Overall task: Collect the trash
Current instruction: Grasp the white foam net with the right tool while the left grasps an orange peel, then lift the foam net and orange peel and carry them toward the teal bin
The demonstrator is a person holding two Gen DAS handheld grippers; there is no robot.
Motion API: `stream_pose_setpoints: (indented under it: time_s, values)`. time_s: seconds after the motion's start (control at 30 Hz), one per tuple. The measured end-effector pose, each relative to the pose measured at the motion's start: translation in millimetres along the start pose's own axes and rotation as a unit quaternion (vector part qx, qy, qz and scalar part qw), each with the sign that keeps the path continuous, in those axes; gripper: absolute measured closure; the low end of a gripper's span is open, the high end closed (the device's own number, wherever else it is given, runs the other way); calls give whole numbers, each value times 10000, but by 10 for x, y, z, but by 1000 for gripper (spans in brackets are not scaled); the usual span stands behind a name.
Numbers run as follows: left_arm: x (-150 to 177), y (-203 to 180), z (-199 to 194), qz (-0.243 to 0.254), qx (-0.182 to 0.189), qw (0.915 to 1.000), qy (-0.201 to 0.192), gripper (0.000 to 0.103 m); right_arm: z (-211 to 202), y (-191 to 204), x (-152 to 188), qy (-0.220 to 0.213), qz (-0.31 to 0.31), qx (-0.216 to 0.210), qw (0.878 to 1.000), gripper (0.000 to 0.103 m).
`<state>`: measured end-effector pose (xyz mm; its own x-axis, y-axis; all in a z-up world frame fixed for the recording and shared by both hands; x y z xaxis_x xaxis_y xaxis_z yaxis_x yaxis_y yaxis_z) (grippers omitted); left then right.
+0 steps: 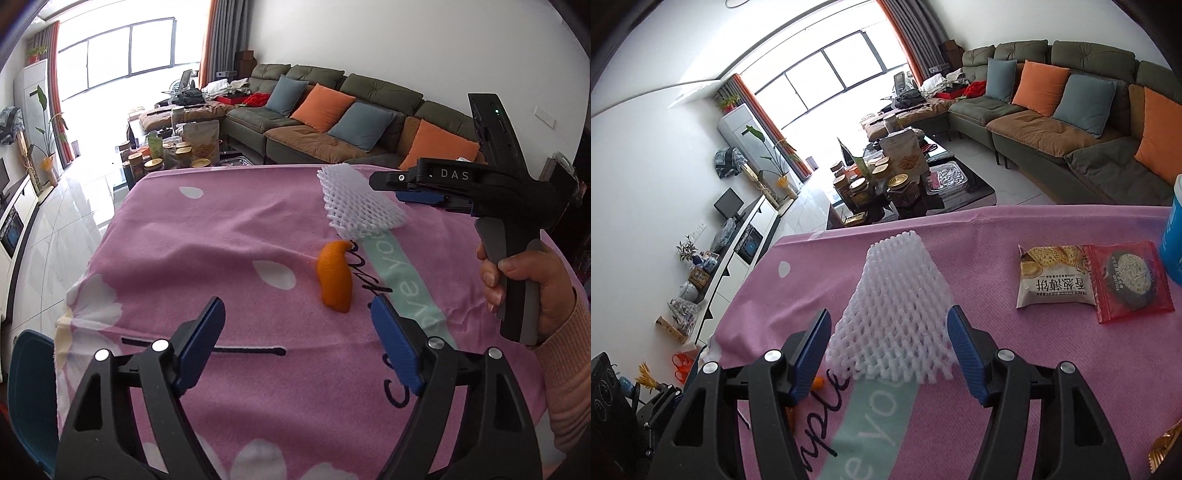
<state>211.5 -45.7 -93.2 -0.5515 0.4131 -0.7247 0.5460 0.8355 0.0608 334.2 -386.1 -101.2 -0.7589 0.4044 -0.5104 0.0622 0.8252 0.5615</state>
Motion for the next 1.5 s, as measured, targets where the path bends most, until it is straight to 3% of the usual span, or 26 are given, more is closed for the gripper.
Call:
stream_pose_setpoints:
  time_s: [0.3, 0.37, 0.5, 0.67, 0.8, 0.9, 0.97, 1.07, 1.5]
  values:
    - [-137, -107, 427, -14, 311, 9985, 450, 45, 238, 2, 2, 283, -103, 206, 9993, 40]
    - [-147, -110, 507, -67, 369, 9979, 534, 47, 245, 15, 7, 279, -170, 305, 9990, 40]
    - [-149, -128, 654, -113, 453, 9965, 698, 60, 274, 44, 22, 281, -339, 522, 9977, 40]
    - [-151, -135, 700, -47, 378, 9967, 723, 65, 331, 66, 44, 231, -643, 935, 9933, 40]
    - [-161, -135, 716, -27, 371, 9967, 718, 77, 316, 71, 59, 153, -800, 1117, 9904, 54]
    - [-158, -135, 694, -18, 384, 9968, 702, 80, 262, 16, 38, 147, -704, 1019, 9922, 70]
    - [-144, -133, 683, -23, 383, 9969, 688, 81, 230, -11, 22, 169, -611, 881, 9941, 86]
    - [-120, -125, 641, -54, 387, 9971, 652, 82, 170, 4, 27, 152, -533, 729, 9958, 94]
    - [112, -73, 226, -150, 309, 9985, 426, 83, -308, 333, 249, -60, -485, -241, 9985, 94]
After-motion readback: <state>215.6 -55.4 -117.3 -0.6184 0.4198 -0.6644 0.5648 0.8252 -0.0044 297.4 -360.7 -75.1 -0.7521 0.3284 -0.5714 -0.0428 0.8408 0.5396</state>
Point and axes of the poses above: each gripper's, at about its wrist camera, not at the fingertips, and z roughly the way its jaws point, y to its left, x to its underside, the point moved 4 cm from there along z, roughly the way its jaws point, and after that the axes turned 14 degrees about z, right-handed, at the moved point
